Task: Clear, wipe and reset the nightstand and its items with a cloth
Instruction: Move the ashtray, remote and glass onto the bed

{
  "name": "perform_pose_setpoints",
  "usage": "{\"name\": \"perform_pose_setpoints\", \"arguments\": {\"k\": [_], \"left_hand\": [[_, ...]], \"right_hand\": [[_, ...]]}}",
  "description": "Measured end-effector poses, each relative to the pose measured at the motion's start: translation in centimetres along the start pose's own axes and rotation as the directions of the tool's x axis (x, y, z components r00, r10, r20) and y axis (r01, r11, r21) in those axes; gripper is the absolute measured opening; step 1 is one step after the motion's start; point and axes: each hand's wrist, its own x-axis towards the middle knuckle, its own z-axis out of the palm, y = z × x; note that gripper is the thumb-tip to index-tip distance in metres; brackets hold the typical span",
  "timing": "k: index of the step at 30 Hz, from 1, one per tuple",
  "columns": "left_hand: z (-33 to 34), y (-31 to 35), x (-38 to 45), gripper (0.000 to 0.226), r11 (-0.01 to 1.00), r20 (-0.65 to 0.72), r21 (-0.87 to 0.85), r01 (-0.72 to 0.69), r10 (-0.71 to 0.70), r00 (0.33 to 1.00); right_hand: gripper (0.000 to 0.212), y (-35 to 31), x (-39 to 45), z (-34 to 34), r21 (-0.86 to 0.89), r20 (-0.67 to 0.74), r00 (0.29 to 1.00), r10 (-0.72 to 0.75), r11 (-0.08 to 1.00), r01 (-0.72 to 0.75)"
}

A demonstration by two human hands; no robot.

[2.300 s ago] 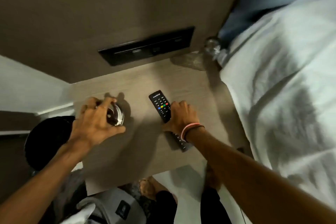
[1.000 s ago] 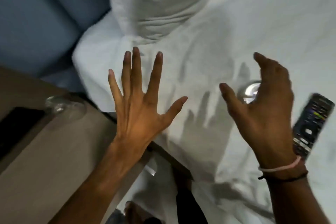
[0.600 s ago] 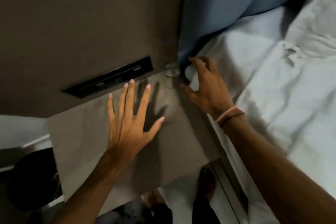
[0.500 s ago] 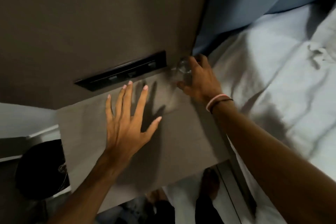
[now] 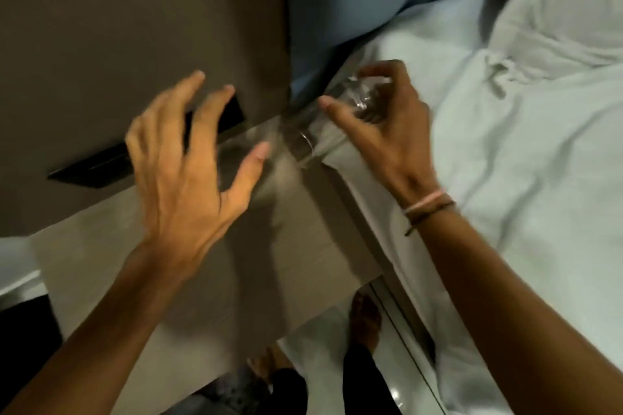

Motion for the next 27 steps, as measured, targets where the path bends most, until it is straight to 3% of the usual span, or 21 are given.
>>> {"name": "perform_pose_setpoints", "arguments": {"k": [2,5,8,11,14,17,19,22,24,27], "left_hand": [[-0.1,4.3,2.8,0.056,0.996,-0.044,-0.080,-0.036,0.033,0.999],[0.2,10.1,5.1,0.057,0.983,-0.072,-0.140,-0.122,0.113,0.991],[1.9,16.4,5.9,0.057,0.960,-0.052,-0.167,-0.226,0.220,0.974],[4.7,22.6,5.3,0.058,0.940,0.010,-0.206,-0.272,0.280,0.960],[7.1,26.3,4.2,0.059,0.932,0.069,-0.223,-0.287,0.308,0.949],[8.1,27.7,2.9,0.061,0.935,0.109,-0.197,-0.294,0.319,0.941],[7.6,26.6,2.4,0.063,0.950,0.110,-0.155,-0.269,0.288,0.951],[5.3,22.6,1.6,0.068,0.977,0.090,-0.066,-0.201,0.207,0.974],[3.1,19.2,0.6,0.072,0.992,0.094,0.029,-0.126,0.123,0.988],[-1.9,13.3,-2.7,0.079,0.977,0.087,0.199,0.079,-0.098,0.991]], "right_hand": [[0.048,1.0,0.8,-7.2,0.072,-0.149,0.983,0.106,0.993,-0.097],[0.034,3.8,2.2,-16.0,0.204,-0.239,0.926,0.294,0.947,-0.248],[0.042,8.4,2.8,-23.0,0.191,-0.286,0.848,0.446,0.894,-0.406],[0.059,13.8,2.1,-27.8,0.088,-0.360,0.793,0.491,0.864,-0.495],[0.056,17.8,0.4,-29.2,-0.082,-0.362,0.777,0.515,0.813,-0.577],[0.067,19.0,-0.2,-29.5,-0.318,-0.374,0.788,0.490,0.730,-0.605],[0.069,17.6,0.4,-28.6,-0.499,-0.450,0.831,0.326,0.680,-0.537],[0.058,12.8,1.2,-24.8,-0.546,-0.444,0.895,-0.054,0.808,-0.222],[0.052,9.5,0.7,-20.5,-0.558,-0.314,0.909,-0.276,0.828,0.058],[0.062,3.9,-2.0,-11.6,-0.501,0.024,0.905,-0.424,0.778,0.378]]}}
